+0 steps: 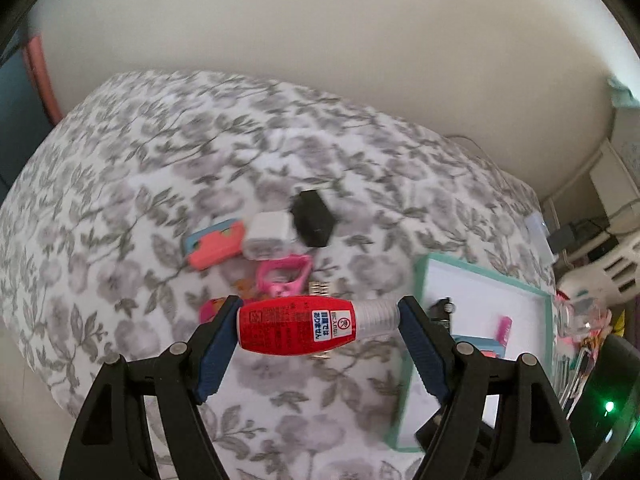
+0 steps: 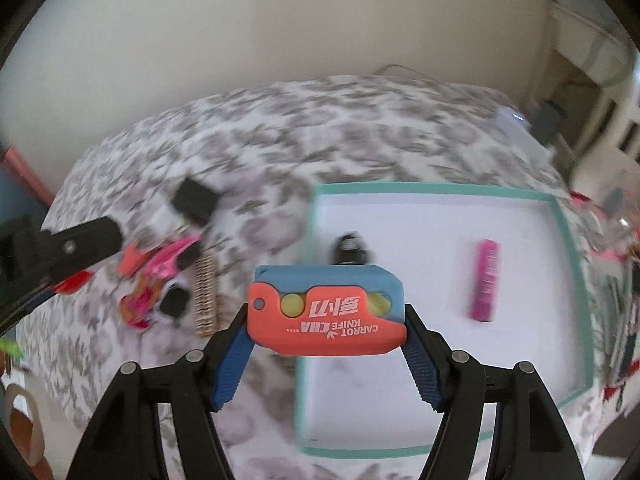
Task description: Organize rigid objects
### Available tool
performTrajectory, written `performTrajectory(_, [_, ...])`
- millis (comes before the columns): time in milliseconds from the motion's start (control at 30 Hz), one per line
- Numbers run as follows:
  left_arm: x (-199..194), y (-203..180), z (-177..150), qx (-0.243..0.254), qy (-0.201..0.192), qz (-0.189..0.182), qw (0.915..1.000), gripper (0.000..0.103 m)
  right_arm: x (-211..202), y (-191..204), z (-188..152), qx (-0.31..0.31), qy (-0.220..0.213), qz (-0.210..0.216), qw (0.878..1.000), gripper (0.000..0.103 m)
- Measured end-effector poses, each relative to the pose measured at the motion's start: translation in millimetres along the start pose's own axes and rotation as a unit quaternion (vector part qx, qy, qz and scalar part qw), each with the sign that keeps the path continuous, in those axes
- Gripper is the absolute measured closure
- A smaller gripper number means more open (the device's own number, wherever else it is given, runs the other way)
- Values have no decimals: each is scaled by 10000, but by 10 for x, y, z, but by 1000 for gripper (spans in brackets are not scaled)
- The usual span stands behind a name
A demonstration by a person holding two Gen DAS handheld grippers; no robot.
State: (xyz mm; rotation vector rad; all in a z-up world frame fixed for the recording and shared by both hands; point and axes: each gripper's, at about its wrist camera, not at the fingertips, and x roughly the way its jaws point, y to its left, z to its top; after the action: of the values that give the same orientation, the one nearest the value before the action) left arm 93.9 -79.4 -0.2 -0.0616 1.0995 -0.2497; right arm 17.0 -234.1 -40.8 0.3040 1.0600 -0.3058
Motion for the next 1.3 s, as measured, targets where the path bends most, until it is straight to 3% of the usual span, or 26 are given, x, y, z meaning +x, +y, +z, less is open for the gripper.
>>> performTrajectory(400, [267, -841, -282, 631, 446, -319, 9965, 24, 45, -1152, 19, 1342, 268, -829, 9871, 30])
performTrajectory(600, [513, -1048, -500, 980, 733, -291, 9921, 24, 156, -1550, -74, 1583, 455, -1245, 9784, 30])
performTrajectory(867, [601, -1242, -672, 1428, 904, -291, 9852, 24, 316, -1659, -166, 1639, 784, -1349, 9741, 30])
performTrajectory(1300, [883, -1362, -915, 1922, 1298, 90, 9727, 24, 495, -1599, -274, 1511, 1205, -1437, 9706, 30])
